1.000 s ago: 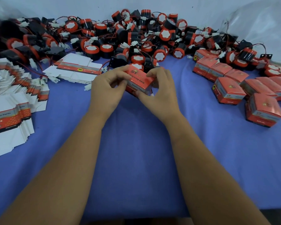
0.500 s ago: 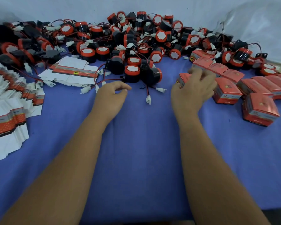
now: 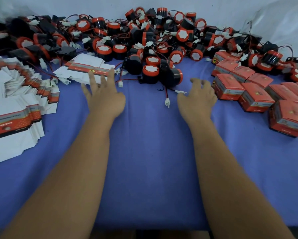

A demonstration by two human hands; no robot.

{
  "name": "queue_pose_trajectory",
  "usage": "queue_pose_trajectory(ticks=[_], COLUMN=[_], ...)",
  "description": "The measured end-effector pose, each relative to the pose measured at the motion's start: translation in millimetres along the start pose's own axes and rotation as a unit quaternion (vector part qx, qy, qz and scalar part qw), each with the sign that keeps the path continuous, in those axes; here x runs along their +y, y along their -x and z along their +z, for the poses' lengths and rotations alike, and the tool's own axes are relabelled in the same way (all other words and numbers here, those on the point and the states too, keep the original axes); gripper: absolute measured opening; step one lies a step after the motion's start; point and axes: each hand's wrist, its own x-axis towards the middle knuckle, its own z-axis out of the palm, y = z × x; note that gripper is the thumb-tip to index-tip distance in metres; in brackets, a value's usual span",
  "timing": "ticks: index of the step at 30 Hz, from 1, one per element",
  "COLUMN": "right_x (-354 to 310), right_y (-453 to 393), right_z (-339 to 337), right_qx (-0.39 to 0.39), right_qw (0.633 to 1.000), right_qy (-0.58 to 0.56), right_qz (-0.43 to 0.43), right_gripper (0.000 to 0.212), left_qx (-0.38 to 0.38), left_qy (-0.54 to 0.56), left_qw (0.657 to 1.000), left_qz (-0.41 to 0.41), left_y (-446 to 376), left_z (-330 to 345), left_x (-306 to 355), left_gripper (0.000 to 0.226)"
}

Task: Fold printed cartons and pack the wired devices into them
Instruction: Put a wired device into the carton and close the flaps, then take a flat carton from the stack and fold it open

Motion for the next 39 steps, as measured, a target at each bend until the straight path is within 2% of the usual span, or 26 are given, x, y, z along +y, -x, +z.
queue_pose_trajectory(ticks=[2,5,6,9,10,12,14,16,18,20,22,24,28,30,33,35,37,39], right_x=[-10.1,-26.4,-31.2,-42.8,-45.4,-49.5,-50.8,-48.9,-44.3,-38.7,-34.7,-33.8,-34.4,-35.0,-36.4,-36.4,-36.7,-38.4], right_y=[4.6,12.6,15.7,25.0,27.3,30.3,31.1,28.4,23.9,19.0,16.3,16.2,17.4,17.4,14.5,13.6,16.4,18.9], right_z=[2.2,7.3,9.4,15.6,17.0,18.8,20.4,23.5,25.0,24.9,24.9,25.3,23.1,21.8,21.3,19.8,17.7,14.6], right_qx=[0.017,0.003,-0.009,-0.059,-0.084,-0.153,-0.219,-0.24,-0.217,-0.19,-0.175,-0.153,-0.088,-0.058,-0.02,-0.013,-0.024,-0.045], right_qw=[0.996,0.98,0.974,0.954,0.945,0.925,0.912,0.921,0.943,0.96,0.969,0.975,0.981,0.975,0.969,0.969,0.964,0.95], right_qy=[-0.016,-0.053,-0.063,-0.092,-0.103,-0.13,-0.135,-0.087,-0.007,0.052,0.069,0.065,0.011,-0.027,-0.049,-0.056,-0.149,-0.269], right_qz=[-0.09,-0.192,-0.216,-0.279,-0.298,-0.323,-0.32,-0.294,-0.251,-0.201,-0.159,-0.146,-0.174,-0.213,-0.242,-0.24,-0.217,-0.152], right_gripper=[0.043,0.031,0.03,0.031,0.035,0.051,0.067,0.071,0.066,0.057,0.047,0.041,0.049,0.044,0.028,0.025,0.02,0.012], left_qx=[0.007,0.147,0.149,0.015,-0.009,-0.001,0.017,0.006,-0.016,-0.028,-0.023,-0.009,0.046,0.063,0.033,0.021,0.029,0.047], left_qy=[0.021,0.044,0.017,-0.081,-0.092,-0.081,-0.036,0.022,0.072,0.073,0.046,0.058,0.084,0.133,0.217,0.239,0.256,0.267], left_qw=[0.999,0.987,0.988,0.996,0.995,0.995,0.996,0.992,0.986,0.985,0.988,0.99,0.987,0.978,0.959,0.952,0.946,0.94], left_qz=[0.033,0.05,0.044,0.016,0.023,0.051,0.085,0.125,0.149,0.153,0.144,0.127,0.128,0.147,0.182,0.19,0.198,0.209], left_y=[1.3,1.2,0.8,1.6,2.6,5.1,7.1,9.2,10.7,10.4,7.8,8.1,13.8,15.7,17.5,18.8,20.5,22.3], left_z=[0.4,-4.9,-5.3,-0.2,2.0,3.5,1.8,1.4,0.6,0.7,3.1,3.8,-0.1,-3.7,-6.3,-7.2,-8.1,-8.3], left_x=[4.2,9.0,8.1,5.2,6.2,11.0,16.9,17.5,16.7,16.3,15.8,16.5,20.2,21.6,20.1,19.6,20.5,23.0], left_gripper=[0.064,0.035,0.035,0.049,0.05,0.042,0.03,0.024,0.028,0.032,0.025,0.029,0.028,0.024,0.023,0.023,0.025,0.023])
